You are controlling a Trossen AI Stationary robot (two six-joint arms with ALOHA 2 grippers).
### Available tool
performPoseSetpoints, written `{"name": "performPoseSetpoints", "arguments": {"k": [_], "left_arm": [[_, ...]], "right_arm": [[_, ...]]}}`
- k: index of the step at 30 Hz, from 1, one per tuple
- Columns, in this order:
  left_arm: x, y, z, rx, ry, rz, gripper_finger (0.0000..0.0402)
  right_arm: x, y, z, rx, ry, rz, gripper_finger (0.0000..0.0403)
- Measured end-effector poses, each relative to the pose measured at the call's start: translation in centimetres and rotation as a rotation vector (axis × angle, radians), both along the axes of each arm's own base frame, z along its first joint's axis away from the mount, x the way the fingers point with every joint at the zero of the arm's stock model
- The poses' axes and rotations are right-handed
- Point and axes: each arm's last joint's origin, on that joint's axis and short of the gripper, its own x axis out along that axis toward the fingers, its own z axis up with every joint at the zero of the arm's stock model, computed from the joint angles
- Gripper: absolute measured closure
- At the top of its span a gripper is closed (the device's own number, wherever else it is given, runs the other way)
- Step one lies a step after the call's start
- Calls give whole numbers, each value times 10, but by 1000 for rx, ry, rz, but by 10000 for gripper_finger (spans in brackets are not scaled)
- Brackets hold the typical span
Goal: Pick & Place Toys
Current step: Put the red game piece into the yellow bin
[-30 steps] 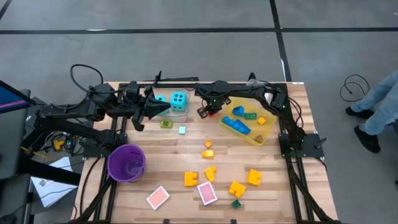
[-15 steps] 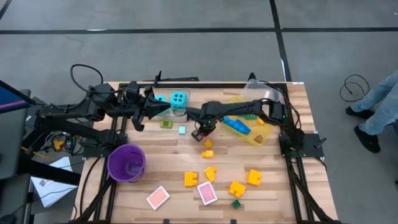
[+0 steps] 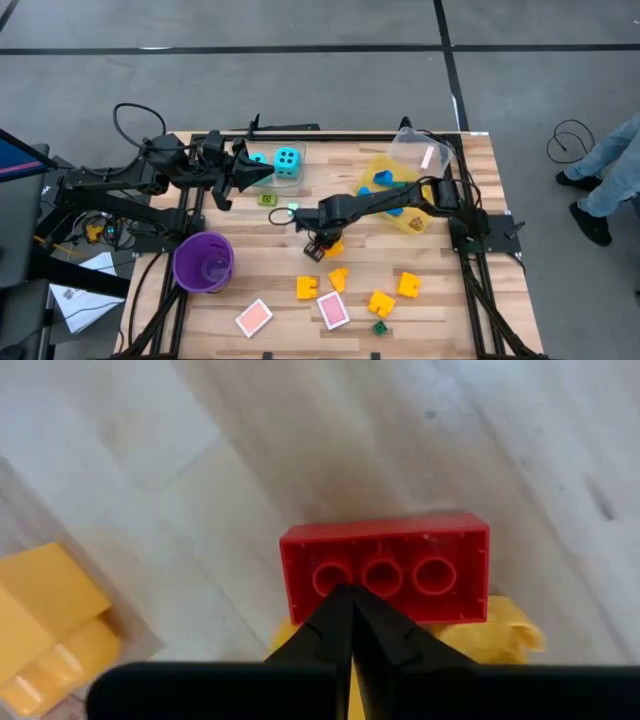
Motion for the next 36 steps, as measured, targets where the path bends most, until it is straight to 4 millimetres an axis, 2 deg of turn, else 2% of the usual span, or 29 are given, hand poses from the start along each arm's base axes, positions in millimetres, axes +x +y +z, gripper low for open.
{"name": "performPoseSetpoints", "arguments": {"k": [4,8,13,20,29,32,36], "left_arm": [[0,0,0,0,0,0,402],[0,0,0,0,0,0,402],[0,0,0,0,0,0,402],[0,0,0,0,0,1,402],[1,0,-6,27,57,4,402],[1,0,-7,27,73,4,402],[2,0,-8,27,84,4,402]], "right_arm": [[3,10,3,-1,-25,22,403],[10,10,14,-22,-63,58,402],[23,9,42,-94,-152,132,384],[31,9,65,-141,-232,304,301],[16,14,54,-204,-102,829,160],[16,17,54,-226,-115,967,140],[21,17,51,-275,-147,1071,136]]}}
